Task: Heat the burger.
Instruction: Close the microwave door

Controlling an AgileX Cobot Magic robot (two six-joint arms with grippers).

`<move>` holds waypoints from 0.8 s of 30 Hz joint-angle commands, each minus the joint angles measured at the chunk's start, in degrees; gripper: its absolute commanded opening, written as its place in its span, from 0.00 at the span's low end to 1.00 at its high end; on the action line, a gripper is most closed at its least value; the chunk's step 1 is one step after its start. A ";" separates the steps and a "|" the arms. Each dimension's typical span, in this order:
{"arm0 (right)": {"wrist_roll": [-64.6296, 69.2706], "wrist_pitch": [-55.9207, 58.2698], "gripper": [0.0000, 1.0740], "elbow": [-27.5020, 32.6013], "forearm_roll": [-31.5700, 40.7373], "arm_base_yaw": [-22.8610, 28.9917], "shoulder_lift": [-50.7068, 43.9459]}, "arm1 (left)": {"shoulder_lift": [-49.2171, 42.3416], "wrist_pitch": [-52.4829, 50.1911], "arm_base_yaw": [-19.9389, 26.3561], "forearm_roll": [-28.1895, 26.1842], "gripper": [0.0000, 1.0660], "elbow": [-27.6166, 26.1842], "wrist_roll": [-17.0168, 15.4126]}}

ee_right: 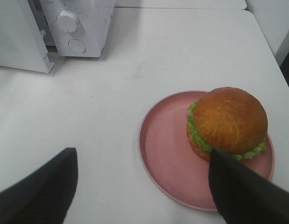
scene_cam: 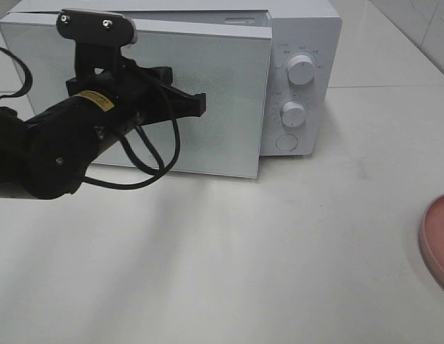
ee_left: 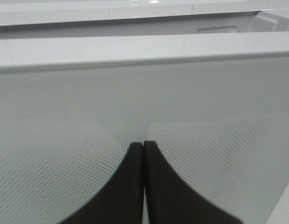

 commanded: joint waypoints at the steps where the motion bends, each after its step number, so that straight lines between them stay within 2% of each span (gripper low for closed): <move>1: -0.23 -0.06 0.70 0.11 0.17 -0.34 -1.49 | 1.66 1.95 -0.34 -2.75 0.00 -3.21 1.60; 7: -0.23 -0.06 0.70 0.11 0.17 -0.34 -1.49 | 3.78 3.38 -0.34 -4.35 0.00 -7.39 1.78; 11: -0.23 -0.06 0.70 0.11 0.17 -0.34 -1.49 | 5.67 3.50 -0.34 -5.21 0.00 -10.77 3.38; 24: -0.23 -0.06 0.70 0.11 0.17 -0.34 -1.49 | 10.83 6.07 -0.34 -6.53 0.00 -19.08 3.50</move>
